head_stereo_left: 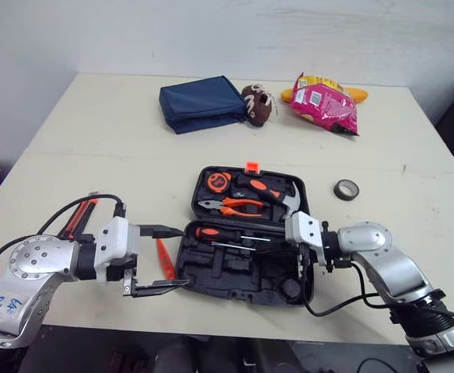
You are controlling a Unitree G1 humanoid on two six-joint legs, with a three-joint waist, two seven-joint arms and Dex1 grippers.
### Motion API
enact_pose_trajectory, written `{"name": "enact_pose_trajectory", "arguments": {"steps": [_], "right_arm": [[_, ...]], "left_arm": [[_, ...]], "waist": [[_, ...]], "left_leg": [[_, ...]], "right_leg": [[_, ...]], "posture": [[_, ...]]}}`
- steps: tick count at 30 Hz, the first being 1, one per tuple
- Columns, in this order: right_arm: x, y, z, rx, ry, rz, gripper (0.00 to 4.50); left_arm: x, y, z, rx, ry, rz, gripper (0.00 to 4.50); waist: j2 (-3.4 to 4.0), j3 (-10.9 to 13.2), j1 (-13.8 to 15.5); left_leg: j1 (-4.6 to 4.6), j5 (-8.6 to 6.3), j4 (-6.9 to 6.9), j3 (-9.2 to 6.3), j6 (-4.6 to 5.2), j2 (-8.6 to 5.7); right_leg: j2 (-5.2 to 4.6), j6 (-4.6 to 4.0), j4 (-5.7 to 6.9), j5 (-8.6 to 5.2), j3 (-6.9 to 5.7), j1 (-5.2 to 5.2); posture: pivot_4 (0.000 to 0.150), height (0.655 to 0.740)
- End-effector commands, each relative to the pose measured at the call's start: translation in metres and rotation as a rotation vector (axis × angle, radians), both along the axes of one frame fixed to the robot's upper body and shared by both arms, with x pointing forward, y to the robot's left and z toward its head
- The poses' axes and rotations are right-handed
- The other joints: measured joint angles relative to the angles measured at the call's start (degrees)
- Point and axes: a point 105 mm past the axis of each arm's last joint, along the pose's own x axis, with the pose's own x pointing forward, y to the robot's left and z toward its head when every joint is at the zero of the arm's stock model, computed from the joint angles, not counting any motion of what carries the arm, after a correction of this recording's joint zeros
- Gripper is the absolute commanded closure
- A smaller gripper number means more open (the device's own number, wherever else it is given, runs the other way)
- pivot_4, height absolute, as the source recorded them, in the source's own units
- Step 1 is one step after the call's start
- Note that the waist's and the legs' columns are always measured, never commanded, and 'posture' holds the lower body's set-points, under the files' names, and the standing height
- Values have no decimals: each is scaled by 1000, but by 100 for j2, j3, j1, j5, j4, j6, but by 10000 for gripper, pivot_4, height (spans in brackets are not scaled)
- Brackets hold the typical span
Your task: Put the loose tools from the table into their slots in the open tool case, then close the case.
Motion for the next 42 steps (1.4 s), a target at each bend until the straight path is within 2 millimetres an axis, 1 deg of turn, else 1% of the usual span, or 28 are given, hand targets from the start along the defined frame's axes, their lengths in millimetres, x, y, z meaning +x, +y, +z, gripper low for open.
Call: {"name": "enact_pose_trajectory", "arguments": {"steps": [1, 3, 4, 6, 7, 10, 11, 12, 13, 14, 15, 16, 17, 18, 19, 20, 22, 23, 25, 28, 30, 31, 33, 34, 36, 38, 40, 42], "right_arm": [[2, -6, -27, -99, 78, -61, 44701], [-1, 3, -7, 7, 58, -5, 44701], [-1, 2, 6, 73, 35, 10, 44701], [5, -5, 27, 178, -62, -14, 44701], [4, -11, 36, 224, -88, -15, 44701], [-3, -30, 51, 303, -94, -12, 44701], [-4, -44, 57, 312, -88, -49, 44701], [-2, -65, 68, 332, -107, -108, 44701], [-2, -78, 76, 348, -123, -147, 44701], [-2, -94, 79, 334, -132, -195, 41786], [-3, -102, 79, 320, -135, -221, 38167], [-3, -119, 78, 289, -166, -272, 35046], [-4, -140, 78, 252, -203, -340, 29956], [-6, -154, 78, 228, -230, -382, 24732], [-7, -161, 78, 213, -246, -406, 20180], [-8, -185, 81, 178, -301, -490, 13736], [-13, -229, 81, 110, -334, -653, 3717], [-15, -242, 80, 92, -333, -697, 819], [-25, -271, 77, 56, -324, -779, 819], [-37, -294, 73, 25, -330, -818, 819], [-47, -313, 73, -2, -343, -868, 819], [-50, -320, 73, -11, -357, -885, 819], [-51, -325, 73, -20, -369, -894, 819], [-50, -328, 73, -14, -374, -909, 819], [-47, -333, 72, 44, -318, -950, 819], [-40, -323, 68, 52, -303, -896, 819], [-29, -308, 70, 63, -336, -834, 819], [-23, -295, 70, 75, -344, -781, 819]], "left_arm": [[-4, -6, 4, 7, -19, -26, 0], [-2, -5, 4, 11, -31, -16, 0], [0, -2, 4, 12, -38, 1, 0], [4, 6, 5, 14, -43, 37, 0], [5, 11, 5, 16, -32, 56, 0], [6, 28, 3, 7, 33, 129, 0], [9, 39, 5, 9, 22, 192, 0], [15, 57, 9, 10, -11, 286, 0], [18, 71, 11, 10, -34, 353, 0], [21, 89, 13, 10, -48, 433, 0], [22, 100, 14, 11, -53, 477, 0], [23, 117, 19, 5, -82, 558, 0], [21, 140, 23, 10, -106, 647, 0], [18, 155, 26, 15, -123, 701, 0], [16, 164, 27, 18, -132, 733, 0], [9, 190, 23, 51, -126, 812, 0], [-8, 237, 16, 77, -84, 955, 0], [-14, 251, 14, 78, -71, 995, 0], [-25, 282, 12, 86, -66, 1099, 0], [-39, 309, 10, 106, -79, 1199, 0], [-53, 330, 11, 117, -98, 1305, 0], [-60, 337, 12, 116, -108, 1347, 0], [-66, 343, 12, 115, -123, 1377, 0], [-67, 343, 11, 110, -126, 1378, 0], [-66, 340, 9, 104, -129, 1362, 0], [-64, 336, 9, 94, -139, 1339, 0], [-62, 330, 9, 86, -147, 1310, 0], [-60, 326, 9, 82, -154, 1290, 0]], "waist": [[-13, -10, -28], [-17, -12, -36], [-16, -11, -34], [-12, -8, -18], [-10, -6, -15], [14, 9, 10], [21, 13, 11], [28, 19, 20], [34, 24, 28], [42, 29, 37], [44, 31, 39], [43, 30, 38], [42, 30, 40], [42, 30, 41], [44, 31, 42], [45, 32, 37], [50, 36, 17], [53, 38, 2], [53, 37, -15], [51, 37, -35], [51, 37, -44], [52, 37, -53], [53, 38, -63], [54, 37, -65], [54, 37, -68], [55, 38, -62], [57, 37, -64], [57, 37, -68]], "left_leg": [[1, 0, -1, 0, 1, 1], [1, 1, -2, 0, 2, 2], [0, 1, -3, 0, 2, 3], [-5, 1, -5, -1, 3, 2], [-9, 2, -6, -3, 3, 2], [-27, 3, -7, -2, -6, 1], [-27, 2, -6, -2, -8, 1], [-28, -1, -7, -2, -7, 1], [-33, -2, -7, -3, -5, 1], [-36, -4, -5, -3, -4, 1], [-37, -6, -5, -2, -1, 0], [-37, -8, -5, -2, 2, 0], [-36, -11, -7, -2, 5, 1], [-35, -17, -8, -4, 14, 2], [-35, -18, -9, -4, 15, 2], [-35, -19, -11, -3, 15, 2], [-34, -19, -9, 0, 14, 1], [-34, -19, -10, 3, 14, 0], [-32, -25, -12, 8, 15, -1], [-26, -31, -15, 8, 18, 1], [-23, -32, -20, 8, 17, 2], [-23, -33, -21, 8, 16, 2], [-22, -35, -26, 11, 13, 3], [-20, -36, -28, 11, 12, 4], [-17, -35, -26, 11, 9, 5], [-17, -42, -24, 11, -12, 5], [-12, -44, -24, 10, -20, 5], [-12, -43, -24, 9, -24, 7]], "right_leg": [[0, -1, 0, 0, 0, 0], [0, -4, 0, 1, -2, 0], [0, -5, 0, 2, -3, -1], [0, -6, 0, 1, -5, -6], [0, -8, -1, 1, -7, -10], [-1, -6, -8, -1, -8, -24], [-1, -5, -9, -3, -8, -24], [-1, -5, -14, -4, -8, -24], [-2, -4, -20, -5, -10, -25], [-3, -4, -22, -5, -10, -26], [-3, -4, -26, -5, -10, -26], [-3, -3, -28, -5, -10, -26], [-2, -4, -30, -5, -12, -25], [-1, -5, -31, -6, -14, -25], [-1, -6, -32, -7, -15, -25], [-1, -8, -33, -8, -15, -26], [-2, -9, -33, -9, -14, -27], [-3, -9, -33, -9, -13, -30], [-6, -17, -35, -13, -13, -35], [-8, -22, -34, -16, -15, -32], [-10, -23, -34, -16, -16, -30], [-11, -23, -34, -16, -16, -31], [-12, -25, -32, -17, -16, -34], [-12, -26, -32, -18, -17, -34], [-12, -27, -24, -18, -17, -33], [-15, -27, -17, -18, -18, -34], [-15, -27, -12, -17, -18, -32], [-13, -27, -8, -17, -20, -32]], "posture": [[1500, 7400], [1500, 7400], [1500, 7400], [1500, 7400], [1500, 7400], [1500, 7400], [1500, 7400], [1500, 7400], [1500, 7400], [1500, 7400], [1500, 7400], [1500, 7400], [1500, 7400], [1500, 7400], [1500, 7400], [1500, 7400], [1500, 7400], [1500, 7400], [1500, 7400], [1500, 7400], [1500, 7400], [1500, 7400], [1500, 7400], [1500, 7400], [1500, 7400], [1500, 7400], [1500, 7400], [1500, 7400]]}}
